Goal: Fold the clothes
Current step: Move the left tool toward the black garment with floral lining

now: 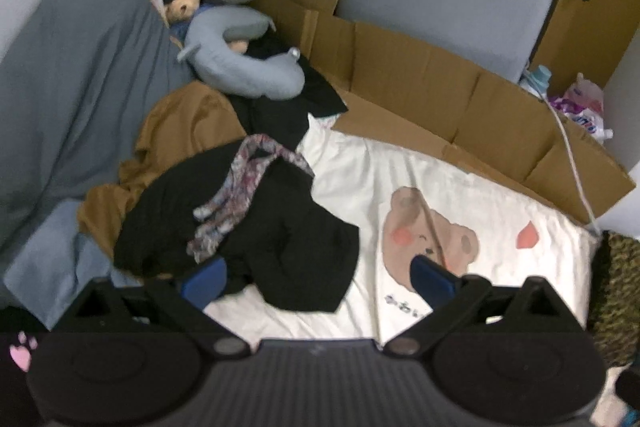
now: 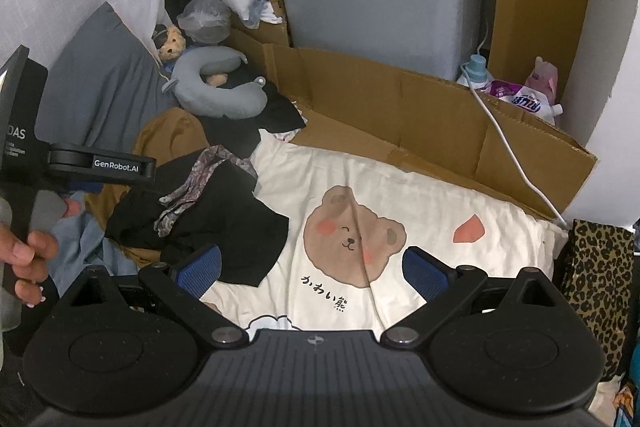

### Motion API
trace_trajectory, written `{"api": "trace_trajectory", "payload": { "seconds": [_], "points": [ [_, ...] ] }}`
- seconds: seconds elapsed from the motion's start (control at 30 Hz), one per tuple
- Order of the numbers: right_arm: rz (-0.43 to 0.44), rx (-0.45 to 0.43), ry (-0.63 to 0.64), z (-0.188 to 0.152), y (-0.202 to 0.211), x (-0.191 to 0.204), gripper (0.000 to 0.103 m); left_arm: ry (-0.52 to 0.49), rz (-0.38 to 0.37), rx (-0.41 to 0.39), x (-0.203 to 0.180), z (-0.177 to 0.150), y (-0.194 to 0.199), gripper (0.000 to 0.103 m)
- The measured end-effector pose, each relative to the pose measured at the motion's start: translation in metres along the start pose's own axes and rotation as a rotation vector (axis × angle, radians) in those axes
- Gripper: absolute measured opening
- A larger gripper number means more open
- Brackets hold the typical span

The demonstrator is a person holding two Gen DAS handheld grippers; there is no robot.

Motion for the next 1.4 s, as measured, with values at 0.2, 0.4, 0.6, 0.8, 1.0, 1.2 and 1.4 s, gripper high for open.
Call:
{"api": "trace_trajectory", "payload": {
  "seconds": [0.2, 0.4, 0.6, 0.8, 1.0, 1.2, 1.4],
  "points": [
    [-0.005, 0.018, -0.001, -0.002, -0.012, -0.004, 0.100, 0.010, -0.020, 0.013, -0.006, -0.001, -0.013, 0.100],
    [-0.008, 0.021, 0.008, -0.003, -0.029, -0.009, 0.100, 0.019, -0.034, 0.012, -0.008, -0.001, -0.034, 0.100],
    [0.017, 0.016, 0.026, -0.019, -0.053, -0.011, 0.100, 0.046, -0.019, 0.031, 0.001, -0.009, -0.058, 0.100],
    [0.061, 0.018, 0.022, -0.040, -0.080, -0.013, 0.100, 0.040, 0.005, 0.016, 0.012, -0.014, -0.080, 0.100],
    [0.112, 0.025, 0.015, -0.070, -0.108, -0.009, 0.100, 0.055, 0.049, -0.049, 0.037, -0.016, -0.102, 0.098],
    [0.166, 0.035, 0.005, -0.104, -0.136, -0.003, 0.100, 0.035, 0.097, -0.071, 0.071, -0.027, -0.125, 0.098],
    [0.221, 0.045, -0.004, -0.139, -0.163, 0.004, 0.099, -0.032, 0.182, -0.136, 0.106, -0.053, -0.148, 0.096]
  ]
}}
Point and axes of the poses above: each gripper's, at about its wrist camera, not at the fingertips, and y roughly against the way its jaws point, x to its left, z to its top, the point moved 6 cm from there along -y, roughly the way its jaws point, and after that the axes turned 6 degrees about -x, right-handed, at the moved point
